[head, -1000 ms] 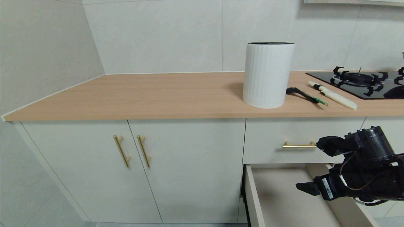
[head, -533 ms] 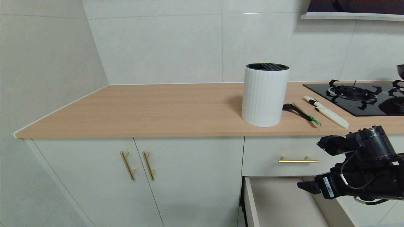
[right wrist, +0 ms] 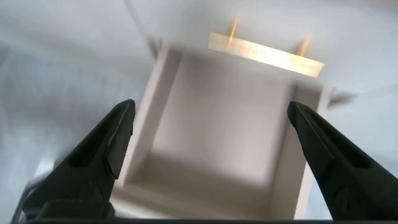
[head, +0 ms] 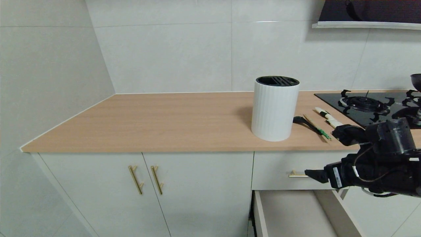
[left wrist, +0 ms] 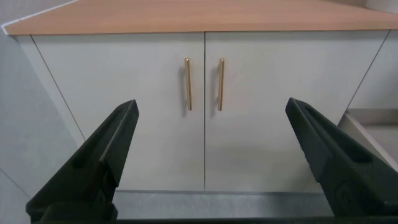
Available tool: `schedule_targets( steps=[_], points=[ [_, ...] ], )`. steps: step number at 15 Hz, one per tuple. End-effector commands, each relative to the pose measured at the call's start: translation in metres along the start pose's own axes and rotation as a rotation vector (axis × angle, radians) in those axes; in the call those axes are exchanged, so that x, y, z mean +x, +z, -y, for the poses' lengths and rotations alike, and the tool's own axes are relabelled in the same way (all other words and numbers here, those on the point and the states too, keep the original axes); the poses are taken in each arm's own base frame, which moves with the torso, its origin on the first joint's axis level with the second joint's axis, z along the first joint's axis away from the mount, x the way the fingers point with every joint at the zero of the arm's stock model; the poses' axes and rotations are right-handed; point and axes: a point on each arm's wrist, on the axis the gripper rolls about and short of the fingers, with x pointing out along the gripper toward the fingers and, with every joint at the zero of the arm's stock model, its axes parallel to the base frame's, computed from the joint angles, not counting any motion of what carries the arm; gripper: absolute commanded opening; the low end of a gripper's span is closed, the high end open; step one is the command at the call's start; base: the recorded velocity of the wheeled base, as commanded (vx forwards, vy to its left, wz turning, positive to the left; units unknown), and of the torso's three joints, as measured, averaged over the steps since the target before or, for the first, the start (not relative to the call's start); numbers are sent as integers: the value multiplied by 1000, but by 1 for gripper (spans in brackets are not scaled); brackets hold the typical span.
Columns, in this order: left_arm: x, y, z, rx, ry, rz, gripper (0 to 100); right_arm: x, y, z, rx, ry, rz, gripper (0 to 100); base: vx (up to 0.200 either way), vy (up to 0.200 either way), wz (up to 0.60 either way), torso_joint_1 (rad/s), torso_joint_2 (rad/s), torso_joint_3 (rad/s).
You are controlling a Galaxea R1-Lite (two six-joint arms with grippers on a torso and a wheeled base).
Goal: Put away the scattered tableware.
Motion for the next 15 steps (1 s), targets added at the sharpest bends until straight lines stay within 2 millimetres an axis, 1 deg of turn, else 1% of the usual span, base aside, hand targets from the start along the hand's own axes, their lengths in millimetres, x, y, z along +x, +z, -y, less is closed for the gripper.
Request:
schedule_targets(
  steps=[1,2,4,5,7,9,10,12,13,15],
  points=[
    [0,0,0,-1,0,0,100,2,37,9,28,-38,110,100,0,0,0,0,0,0],
    [0,0,0,-1,0,0,100,7,48,16,53,-74,133,100,0,0,0,0,0,0],
    [0,0,0,-1,0,0,100,18,57,24,142,-122,157,100,0,0,0,0,0,0],
    [0,0,0,-1,0,0,100,22,63,34,171,-165,185,100,0,0,0,0,0,0],
    [0,0,0,-1,0,0,100,35,62,50,195,-223,171,100,0,0,0,0,0,0],
    [0,0,0,-1,0,0,100,47,60,60,210,-288,149,100,0,0,0,0,0,0],
    [0,0,0,1,0,0,100,49,60,61,212,-295,146,100,0,0,0,0,0,0],
    [0,0,0,-1,0,0,100,62,55,68,220,-314,115,100,0,0,0,0,0,0],
    [0,0,0,-1,0,0,100,65,54,69,221,-316,110,100,0,0,0,0,0,0],
    [0,0,0,-1,0,0,100,77,51,71,224,-321,106,100,0,0,0,0,0,0]
  ],
)
